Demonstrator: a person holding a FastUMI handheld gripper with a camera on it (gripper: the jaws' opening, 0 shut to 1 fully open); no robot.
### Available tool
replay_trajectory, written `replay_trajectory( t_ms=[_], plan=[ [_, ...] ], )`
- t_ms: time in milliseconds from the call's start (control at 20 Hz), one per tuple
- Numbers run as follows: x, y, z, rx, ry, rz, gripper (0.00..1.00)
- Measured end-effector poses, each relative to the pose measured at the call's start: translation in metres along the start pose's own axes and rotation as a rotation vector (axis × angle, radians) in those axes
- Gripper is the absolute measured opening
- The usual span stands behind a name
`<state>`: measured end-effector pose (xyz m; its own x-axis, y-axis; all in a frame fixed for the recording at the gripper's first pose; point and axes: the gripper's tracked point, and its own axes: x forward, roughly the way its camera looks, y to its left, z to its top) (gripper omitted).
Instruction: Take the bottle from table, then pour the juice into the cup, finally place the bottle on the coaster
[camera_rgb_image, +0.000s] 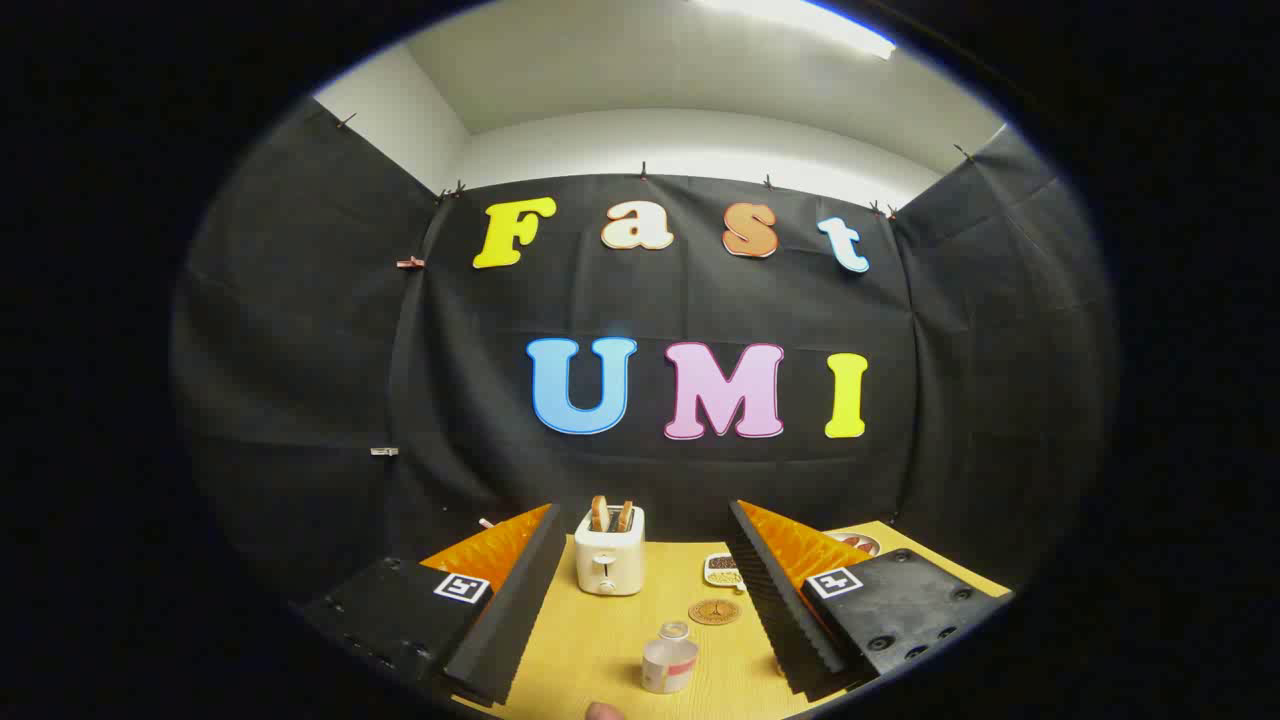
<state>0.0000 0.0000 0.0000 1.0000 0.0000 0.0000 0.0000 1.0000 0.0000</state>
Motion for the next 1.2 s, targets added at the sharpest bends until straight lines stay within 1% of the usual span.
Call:
replay_trajectory(
  t_ms=[100,250,400,550,800,1050,1200],
  plan=[
    [0.005,0.012,0.004,-0.001,-0.004,-0.005,0.98],
    [0.010,0.037,0.008,-0.001,-0.011,0.022,0.98],
    [0.009,0.049,0.006,-0.016,-0.008,0.037,0.97],
    [0.005,0.055,0.006,-0.006,-0.008,0.041,0.97],
    [-0.002,0.047,0.005,0.007,-0.023,0.010,0.96],
    [-0.001,0.041,0.003,0.034,-0.063,0.018,0.97],
    [-0.003,0.031,0.001,0.047,-0.100,0.001,0.97]
  ],
)
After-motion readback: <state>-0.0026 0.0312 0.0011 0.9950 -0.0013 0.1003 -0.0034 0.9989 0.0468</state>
